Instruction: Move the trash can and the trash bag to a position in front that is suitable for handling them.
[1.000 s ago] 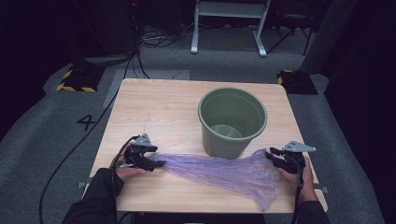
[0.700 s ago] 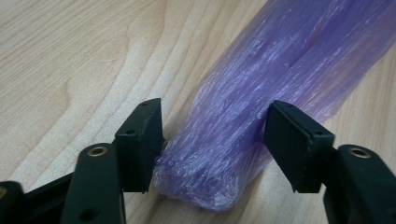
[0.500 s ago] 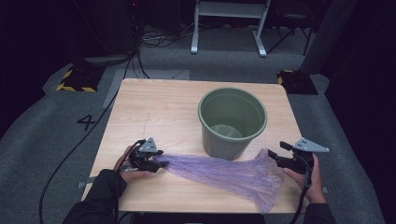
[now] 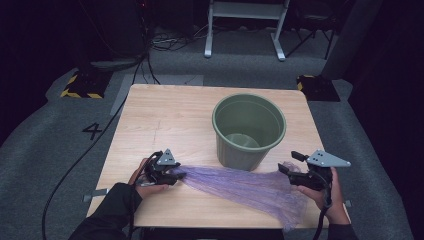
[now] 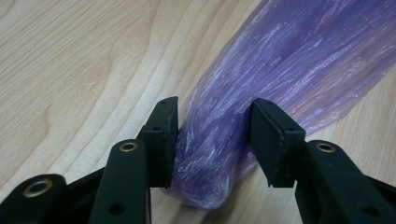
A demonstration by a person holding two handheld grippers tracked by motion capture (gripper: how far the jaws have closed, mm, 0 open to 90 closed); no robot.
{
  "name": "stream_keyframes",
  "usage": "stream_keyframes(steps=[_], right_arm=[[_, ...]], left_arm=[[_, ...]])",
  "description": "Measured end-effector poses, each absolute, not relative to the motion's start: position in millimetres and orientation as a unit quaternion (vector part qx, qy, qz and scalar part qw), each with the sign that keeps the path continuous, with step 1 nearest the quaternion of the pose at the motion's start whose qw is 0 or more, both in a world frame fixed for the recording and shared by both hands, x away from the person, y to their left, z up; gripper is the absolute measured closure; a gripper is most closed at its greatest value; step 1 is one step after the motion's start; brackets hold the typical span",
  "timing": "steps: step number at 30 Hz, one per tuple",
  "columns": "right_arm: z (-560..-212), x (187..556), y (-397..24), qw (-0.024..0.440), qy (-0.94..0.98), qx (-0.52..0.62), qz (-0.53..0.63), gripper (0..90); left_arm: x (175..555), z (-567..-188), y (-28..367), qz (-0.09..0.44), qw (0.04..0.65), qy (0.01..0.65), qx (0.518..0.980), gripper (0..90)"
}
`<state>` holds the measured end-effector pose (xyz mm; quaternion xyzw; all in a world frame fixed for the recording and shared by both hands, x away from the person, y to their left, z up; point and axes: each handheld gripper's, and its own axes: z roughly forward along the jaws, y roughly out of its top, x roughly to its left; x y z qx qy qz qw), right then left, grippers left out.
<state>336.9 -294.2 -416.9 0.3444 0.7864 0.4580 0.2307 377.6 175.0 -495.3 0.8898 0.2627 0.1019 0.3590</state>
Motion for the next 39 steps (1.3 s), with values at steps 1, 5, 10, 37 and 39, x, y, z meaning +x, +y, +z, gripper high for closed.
stream_keyframes(steps=[1, 5, 10, 37, 39], right_arm=[[-415, 335, -288, 0.23, 0.79, 0.337, 0.457, 29.7], [-410, 328, -266, 0.227, 0.802, 0.308, 0.458, 28.9], [-414, 322, -230, 0.214, 0.826, 0.268, 0.447, 27.7], [-495, 341, -178, 0.118, 0.893, 0.23, 0.368, 48.7], [-494, 341, -181, 0.11, 0.895, 0.229, 0.367, 57.2]], left_arm=[[377, -495, 174, 0.103, 0.358, 0.262, 0.89, 53.3], [375, -496, 168, 0.104, 0.361, 0.263, 0.888, 53.3], [375, -496, 162, 0.104, 0.365, 0.258, 0.889, 53.3], [375, -498, 149, 0.083, 0.375, 0.238, 0.892, 41.6], [375, -497, 150, 0.081, 0.383, 0.239, 0.889, 35.1]])
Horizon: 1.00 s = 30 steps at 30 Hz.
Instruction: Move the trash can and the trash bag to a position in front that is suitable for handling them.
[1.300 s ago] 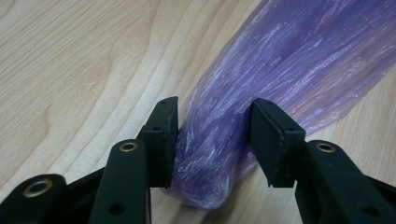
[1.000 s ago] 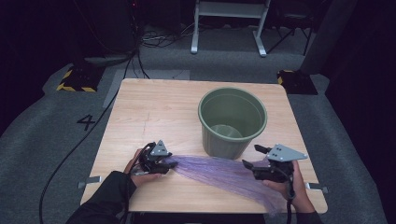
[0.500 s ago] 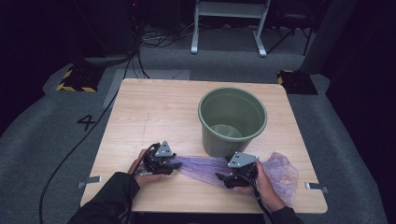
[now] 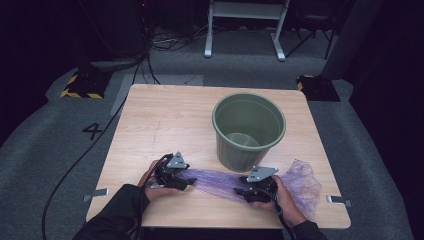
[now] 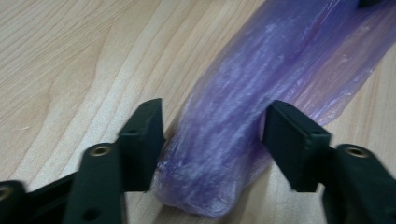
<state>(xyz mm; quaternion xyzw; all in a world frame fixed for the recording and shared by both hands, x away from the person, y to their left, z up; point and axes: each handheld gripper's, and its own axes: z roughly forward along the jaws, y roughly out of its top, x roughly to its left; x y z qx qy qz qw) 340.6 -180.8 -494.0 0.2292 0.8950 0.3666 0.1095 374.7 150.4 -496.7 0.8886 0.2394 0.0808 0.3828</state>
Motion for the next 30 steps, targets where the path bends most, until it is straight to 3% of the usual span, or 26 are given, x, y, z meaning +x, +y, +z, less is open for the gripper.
stream_keyframes(steps=[4, 11, 30], right_arm=[[-493, 341, -186, 0.11, 0.896, 0.224, 0.366, 73.4], [-491, 342, -196, 0.129, 0.896, 0.222, 0.361, 87.2], [-467, 331, -218, 0.174, 0.87, 0.198, 0.416, 89.5]], left_arm=[[374, -487, 159, 0.086, 0.41, 0.244, 0.875, 25.8], [367, -468, 185, 0.112, 0.44, 0.263, 0.851, 18.0], [359, -498, 212, 0.103, 0.379, 0.285, 0.875, 15.9]])
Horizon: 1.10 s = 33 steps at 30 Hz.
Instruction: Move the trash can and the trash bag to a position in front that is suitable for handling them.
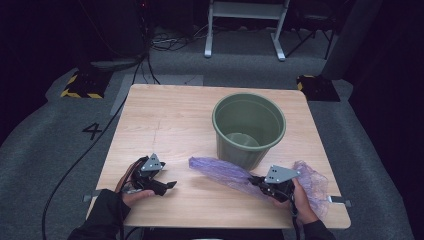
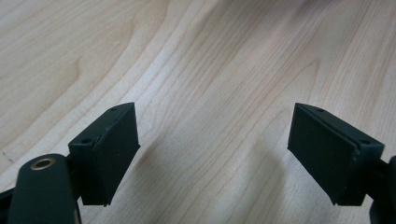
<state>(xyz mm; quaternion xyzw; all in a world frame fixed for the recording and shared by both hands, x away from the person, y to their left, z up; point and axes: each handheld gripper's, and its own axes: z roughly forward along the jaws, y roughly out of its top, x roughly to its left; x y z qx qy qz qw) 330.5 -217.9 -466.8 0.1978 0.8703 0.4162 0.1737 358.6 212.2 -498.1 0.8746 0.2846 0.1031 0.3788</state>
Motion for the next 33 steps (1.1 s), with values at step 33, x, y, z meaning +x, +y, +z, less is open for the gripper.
stream_keyframes(steps=[33], right_arm=[[-435, 317, -231, 0.199, 0.834, 0.172, 0.485, 89.6]], left_arm=[[366, -504, 212, 0.115, 0.369, 0.284, 0.878, 14.6]])
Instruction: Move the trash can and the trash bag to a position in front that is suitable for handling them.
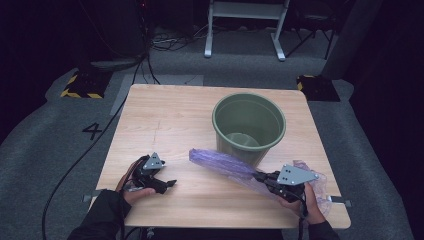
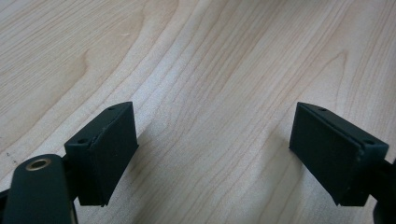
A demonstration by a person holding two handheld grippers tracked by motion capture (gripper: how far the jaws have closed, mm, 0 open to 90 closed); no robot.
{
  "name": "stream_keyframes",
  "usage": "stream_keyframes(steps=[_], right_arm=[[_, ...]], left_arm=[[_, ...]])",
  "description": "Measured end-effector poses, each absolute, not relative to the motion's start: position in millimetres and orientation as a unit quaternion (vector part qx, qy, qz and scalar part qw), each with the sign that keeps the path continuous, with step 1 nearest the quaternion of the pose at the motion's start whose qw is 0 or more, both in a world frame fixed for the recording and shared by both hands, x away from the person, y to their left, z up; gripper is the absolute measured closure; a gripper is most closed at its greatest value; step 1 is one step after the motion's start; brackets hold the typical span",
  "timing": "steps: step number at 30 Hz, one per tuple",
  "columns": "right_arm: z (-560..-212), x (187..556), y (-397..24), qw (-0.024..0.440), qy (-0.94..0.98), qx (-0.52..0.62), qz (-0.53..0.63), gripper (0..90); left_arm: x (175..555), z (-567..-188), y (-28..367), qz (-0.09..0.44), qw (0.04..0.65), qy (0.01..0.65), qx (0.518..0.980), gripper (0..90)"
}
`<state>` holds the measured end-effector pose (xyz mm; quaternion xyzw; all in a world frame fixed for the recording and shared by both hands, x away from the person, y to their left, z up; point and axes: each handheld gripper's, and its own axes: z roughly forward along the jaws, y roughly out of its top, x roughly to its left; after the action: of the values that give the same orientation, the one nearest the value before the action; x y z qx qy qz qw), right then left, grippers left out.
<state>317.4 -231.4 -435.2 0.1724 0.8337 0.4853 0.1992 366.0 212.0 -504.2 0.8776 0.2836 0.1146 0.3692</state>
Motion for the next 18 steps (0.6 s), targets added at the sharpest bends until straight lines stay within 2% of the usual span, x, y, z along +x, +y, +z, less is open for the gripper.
stream_keyframes(steps=[18], right_arm=[[-426.6, 318.6, -240.7, 0.205, 0.816, 0.183, 0.509, 89.7]], left_arm=[[366.0, -504.2, 212.0, 0.115, 0.369, 0.283, 0.878, 14.6]])
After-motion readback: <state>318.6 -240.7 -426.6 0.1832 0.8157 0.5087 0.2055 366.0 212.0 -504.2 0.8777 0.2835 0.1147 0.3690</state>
